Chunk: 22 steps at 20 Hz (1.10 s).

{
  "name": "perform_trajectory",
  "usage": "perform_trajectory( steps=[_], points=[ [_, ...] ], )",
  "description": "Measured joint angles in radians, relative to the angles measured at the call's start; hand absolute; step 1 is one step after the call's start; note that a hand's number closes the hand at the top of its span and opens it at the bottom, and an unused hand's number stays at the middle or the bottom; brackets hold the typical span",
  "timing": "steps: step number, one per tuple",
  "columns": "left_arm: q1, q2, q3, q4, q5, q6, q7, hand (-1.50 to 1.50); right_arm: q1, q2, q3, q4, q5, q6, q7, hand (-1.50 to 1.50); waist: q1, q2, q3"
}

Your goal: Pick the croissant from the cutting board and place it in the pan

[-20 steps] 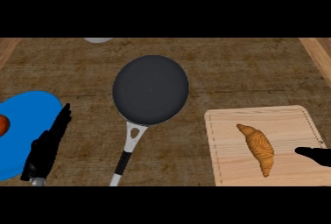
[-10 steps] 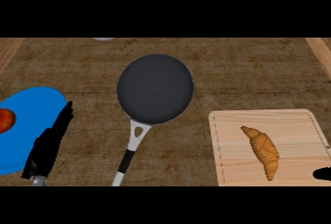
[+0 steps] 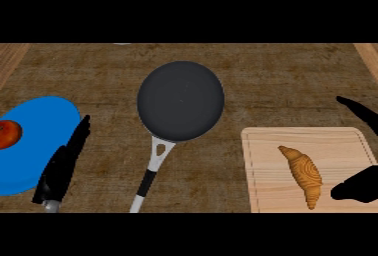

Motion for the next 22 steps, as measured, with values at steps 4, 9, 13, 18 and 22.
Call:
perform_trajectory(
  steps=[4,9,13,18,22],
  points=[
    [-0.002,-0.008,0.019,0.025,-0.003,-0.021,-0.013,0.00,-0.094,0.062,0.068,0.052,0.003,0.044,0.063,-1.50,-0.001,0.000,0.000],
    [-0.001,-0.005,0.031,-0.001,-0.009,-0.032,0.009,0.00,-0.168,0.082,0.151,0.119,0.001,0.087,0.096,-1.50,0.001,-0.001,0.000],
    [0.011,-0.004,0.037,-0.018,-0.010,-0.041,0.011,0.00,-0.211,0.099,0.225,0.168,-0.004,0.111,0.126,-1.50,0.004,-0.001,0.000],
    [0.015,-0.004,0.056,-0.023,-0.012,-0.051,0.012,0.00,-0.233,0.115,0.282,0.202,-0.015,0.132,0.150,-1.50,-0.004,-0.002,0.000],
    [0.004,-0.031,0.052,-0.004,-0.035,-0.041,0.016,0.00,-0.257,0.155,0.322,0.237,-0.007,0.138,0.163,-1.50,-0.008,-0.002,0.000]
  ],
)
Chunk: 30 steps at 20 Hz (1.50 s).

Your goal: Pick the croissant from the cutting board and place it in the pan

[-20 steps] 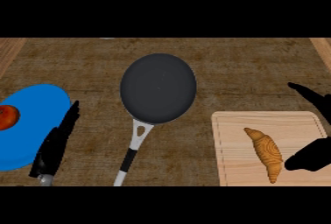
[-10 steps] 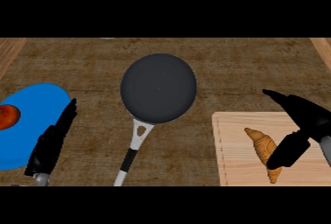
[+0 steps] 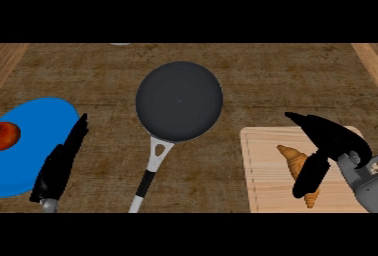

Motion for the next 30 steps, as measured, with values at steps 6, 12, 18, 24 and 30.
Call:
perform_trajectory(
  steps=[6,12,18,24,30],
  points=[
    [0.017,0.007,0.011,-0.028,-0.005,-0.016,0.009,0.00,-0.007,0.015,0.051,0.071,0.032,0.008,0.005,-1.50,0.001,-0.001,0.000],
    [0.027,-0.014,0.017,-0.031,-0.017,-0.017,0.012,0.00,-0.021,0.046,0.072,0.119,0.047,0.016,0.015,-1.50,-0.003,-0.001,0.000],
    [0.047,-0.019,0.032,-0.037,-0.026,-0.028,0.007,0.00,0.009,0.057,0.090,0.142,0.071,0.021,0.005,-1.50,-0.006,-0.002,0.001],
    [0.048,-0.038,0.042,-0.028,-0.041,-0.037,0.002,0.00,0.041,0.076,0.093,0.169,0.115,0.024,-0.010,-1.50,-0.009,-0.002,0.001],
    [0.047,-0.043,0.063,-0.032,-0.052,-0.057,0.008,0.00,0.088,0.100,0.087,0.198,0.178,0.024,-0.034,-1.50,-0.010,-0.001,0.001]
  ],
)
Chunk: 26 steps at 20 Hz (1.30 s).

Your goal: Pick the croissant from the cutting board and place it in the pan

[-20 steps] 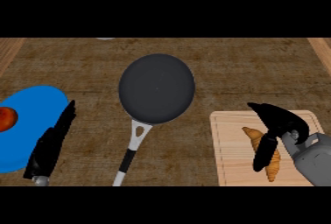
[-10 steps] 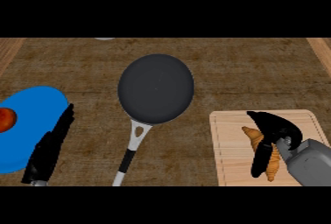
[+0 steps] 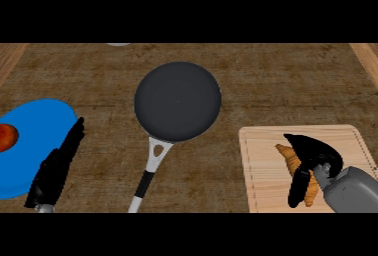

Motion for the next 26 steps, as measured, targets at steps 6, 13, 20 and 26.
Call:
perform_trajectory(
  steps=[6,13,20,26],
  points=[
    [-0.006,-0.014,0.022,-0.021,-0.018,-0.023,0.025,0.00,0.017,0.064,-0.042,0.049,0.087,-0.001,-0.037,1.50,0.001,-0.003,-0.003],
    [0.021,-0.037,0.043,-0.023,-0.039,-0.047,0.000,0.00,0.058,0.125,-0.127,0.058,0.153,-0.014,-0.076,1.50,0.000,-0.010,-0.011],
    [0.006,-0.074,0.055,0.004,-0.068,-0.060,-0.011,0.00,0.089,0.177,-0.196,0.050,0.228,-0.032,-0.113,1.50,-0.003,-0.008,-0.010],
    [0.026,-0.083,0.068,-0.024,-0.085,-0.077,0.006,0.00,0.108,0.183,-0.237,-0.030,0.332,-0.065,-0.126,1.50,-0.001,-0.004,-0.003]
  ],
)
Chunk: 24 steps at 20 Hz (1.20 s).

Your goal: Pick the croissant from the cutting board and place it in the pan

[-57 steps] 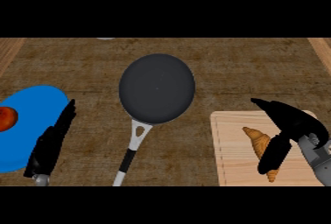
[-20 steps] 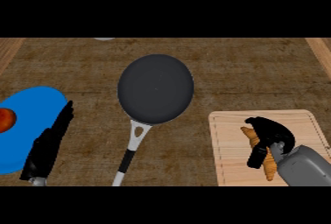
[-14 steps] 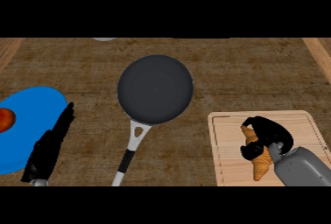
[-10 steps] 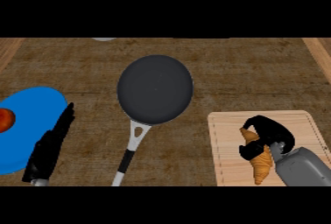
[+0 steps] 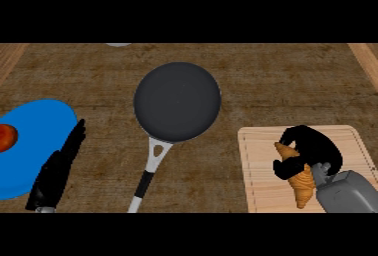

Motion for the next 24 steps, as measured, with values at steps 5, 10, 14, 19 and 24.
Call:
perform_trajectory(
  steps=[5,10,14,19,24],
  points=[
    [0.005,-0.006,0.004,0.005,-0.002,-0.002,-0.002,0.00,-0.019,-0.044,-0.006,-0.096,0.166,-0.124,-0.042,1.50,-0.005,-0.001,0.002],
    [-0.020,0.004,0.020,0.018,0.007,-0.017,0.004,0.00,-0.109,-0.071,0.005,-0.186,0.331,-0.242,-0.109,1.50,-0.001,0.000,0.003],
    [-0.021,-0.013,0.013,0.031,-0.008,-0.012,-0.011,0.00,-0.208,-0.027,0.012,-0.181,0.400,-0.272,-0.146,1.50,0.008,0.003,0.003],
    [-0.044,-0.016,0.021,0.040,-0.008,-0.030,-0.006,0.00,-0.383,0.102,-0.013,-0.056,0.400,-0.276,-0.183,1.50,0.018,0.006,0.003],
    [-0.041,-0.027,0.016,0.021,-0.017,-0.035,0.006,0.00,-0.529,0.245,-0.050,0.144,0.383,-0.316,-0.236,1.50,0.024,0.008,0.003]
  ],
)
